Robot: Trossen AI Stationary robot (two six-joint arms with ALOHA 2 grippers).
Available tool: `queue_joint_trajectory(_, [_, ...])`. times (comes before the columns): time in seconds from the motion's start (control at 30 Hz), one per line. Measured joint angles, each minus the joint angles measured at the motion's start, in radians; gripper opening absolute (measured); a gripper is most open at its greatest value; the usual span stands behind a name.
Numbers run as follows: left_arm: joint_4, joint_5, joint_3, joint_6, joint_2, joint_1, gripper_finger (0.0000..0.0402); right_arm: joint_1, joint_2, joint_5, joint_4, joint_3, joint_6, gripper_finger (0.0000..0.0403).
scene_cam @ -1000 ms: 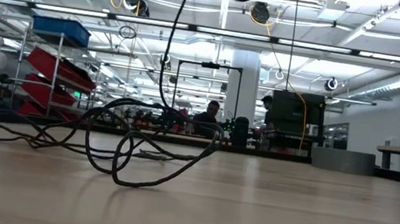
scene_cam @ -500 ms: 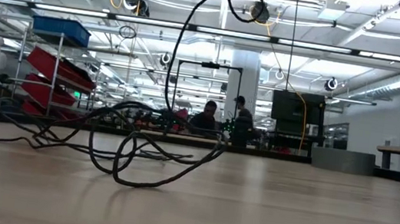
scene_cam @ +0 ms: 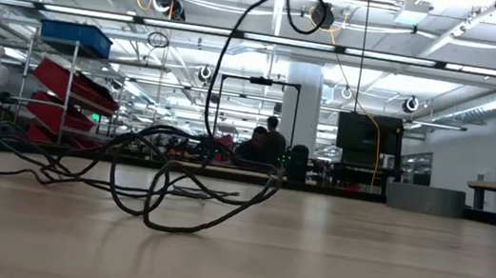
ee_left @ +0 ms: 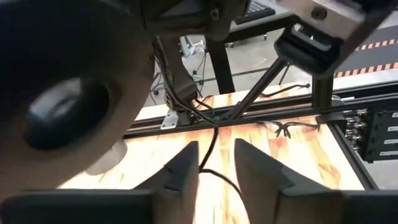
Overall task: Coil cords
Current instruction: Coil the black wire onto the spool
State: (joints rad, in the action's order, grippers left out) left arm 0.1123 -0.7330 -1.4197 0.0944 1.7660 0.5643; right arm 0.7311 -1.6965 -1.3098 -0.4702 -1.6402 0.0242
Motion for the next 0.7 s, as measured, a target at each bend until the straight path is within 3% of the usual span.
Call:
queue_joint_trajectory(0.27, [-0.003,0.0,0.0,-0.002,0.0,0.003,0.0182,0.053,0.034,0.005,-0.001,0.0,0.017,0.0])
queue_joint_trajectory(0.53, [-0.05,0.002,0.0,-0.01,0.0,0.003,0.0188,0.118,0.057,0.006,0.018,0.0,0.017,0.0])
queue_joint_trajectory(0.7, [-0.051,0.114,0.0,-0.012,0.0,0.003,0.0188,0.136,0.061,-0.004,0.043,0.0,-0.008,0.0])
